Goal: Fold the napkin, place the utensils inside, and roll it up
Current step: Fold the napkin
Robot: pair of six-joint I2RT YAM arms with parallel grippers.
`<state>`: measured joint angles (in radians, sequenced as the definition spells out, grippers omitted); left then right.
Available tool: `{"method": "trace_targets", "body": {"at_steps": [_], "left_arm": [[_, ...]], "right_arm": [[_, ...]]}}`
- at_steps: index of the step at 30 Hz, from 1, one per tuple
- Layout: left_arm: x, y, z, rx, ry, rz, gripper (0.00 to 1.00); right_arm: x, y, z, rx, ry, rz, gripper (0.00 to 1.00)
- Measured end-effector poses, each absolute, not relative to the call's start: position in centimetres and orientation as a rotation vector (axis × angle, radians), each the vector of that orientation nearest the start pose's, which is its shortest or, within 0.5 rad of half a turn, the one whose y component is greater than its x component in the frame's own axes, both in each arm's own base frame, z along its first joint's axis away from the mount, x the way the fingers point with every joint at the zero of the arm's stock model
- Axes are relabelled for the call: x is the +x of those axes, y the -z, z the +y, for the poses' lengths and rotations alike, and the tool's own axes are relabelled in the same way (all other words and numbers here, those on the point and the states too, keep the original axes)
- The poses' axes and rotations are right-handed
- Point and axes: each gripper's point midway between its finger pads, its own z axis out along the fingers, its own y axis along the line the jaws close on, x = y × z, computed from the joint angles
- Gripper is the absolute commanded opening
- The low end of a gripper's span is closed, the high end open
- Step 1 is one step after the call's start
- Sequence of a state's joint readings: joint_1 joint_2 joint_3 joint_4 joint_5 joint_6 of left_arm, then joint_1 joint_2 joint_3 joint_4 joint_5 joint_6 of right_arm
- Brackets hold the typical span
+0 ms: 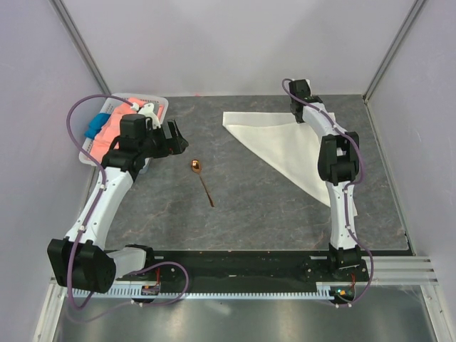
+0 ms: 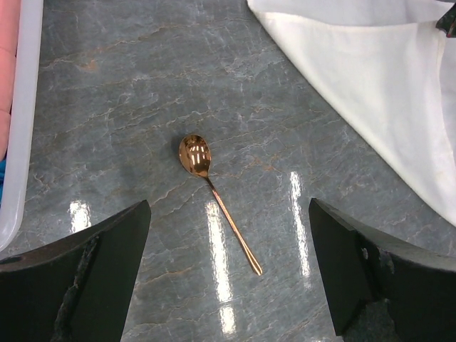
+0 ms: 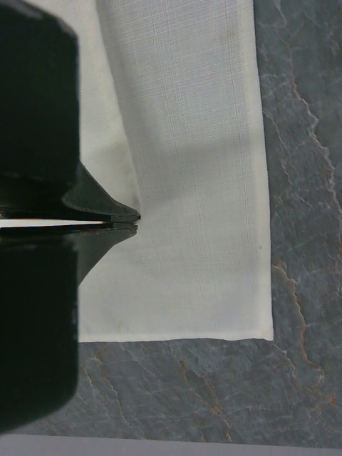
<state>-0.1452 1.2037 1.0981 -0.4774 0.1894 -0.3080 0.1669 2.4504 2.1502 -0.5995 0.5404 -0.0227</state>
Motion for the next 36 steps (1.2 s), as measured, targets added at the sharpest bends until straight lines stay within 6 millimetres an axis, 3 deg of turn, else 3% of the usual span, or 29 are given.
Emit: {"method": "trace_targets", "body": {"at_steps": [6,13,16,22,26,32,36], "left_arm": [[34.7,-22.5,-9.6,-0.069,0.460,2.180,1.00],[34.9,-22.1,-9.6,-0.071,0.459,2.193,1.00],[34.9,-22.1,-9.6,-0.071,0.459,2.193,1.00],[34.9,-22.1,-9.6,-0.071,0.459,2.193,1.00],[34.8,-22.1,-9.6,-0.071,0.459,2.193,1.00],[34.9,-22.1,-9.6,-0.071,0.459,2.193,1.00],[34.9,-22.1,-9.6,-0.071,0.459,2.193,1.00]], "right_arm": [[59.5,-7.0,-0.6,0.051,0.601,2.367,0.00],[59.1,-7.3,-0.8,0.078,0.593,2.365,0.00],[59.1,-8.8,-0.7,0.085,0.584,2.343,0.00],[58.9,-13.7,-0.9,0.109,0.573,2.268,0.00],[59.1,-15.0,-1.2,0.109,0.576,2.243,0.00],[60.0,-14.2,-2.2,0.109,0.598,2.248,0.00],[60.6,-11.8,-3.2,0.117,0.621,2.277,0.00]]}}
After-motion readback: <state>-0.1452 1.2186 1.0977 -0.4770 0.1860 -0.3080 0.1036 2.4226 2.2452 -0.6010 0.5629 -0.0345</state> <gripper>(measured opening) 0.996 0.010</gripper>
